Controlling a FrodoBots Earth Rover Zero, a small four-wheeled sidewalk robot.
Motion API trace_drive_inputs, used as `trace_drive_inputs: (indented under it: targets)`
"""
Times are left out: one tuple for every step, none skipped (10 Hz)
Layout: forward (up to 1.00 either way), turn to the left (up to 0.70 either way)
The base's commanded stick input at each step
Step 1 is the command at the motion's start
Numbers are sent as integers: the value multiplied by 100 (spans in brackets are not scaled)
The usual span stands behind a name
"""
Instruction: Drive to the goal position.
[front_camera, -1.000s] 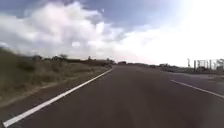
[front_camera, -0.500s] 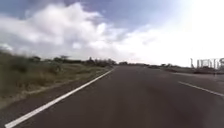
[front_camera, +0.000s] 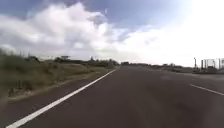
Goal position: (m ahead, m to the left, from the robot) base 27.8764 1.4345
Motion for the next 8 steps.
trace_drive_inputs:
  targets:
    - [100,-40]
    - [100,-24]
    - [100,-4]
    - [100,0]
    - [100,0]
    - [100,0]
    - [100,0]
    - [100,0]
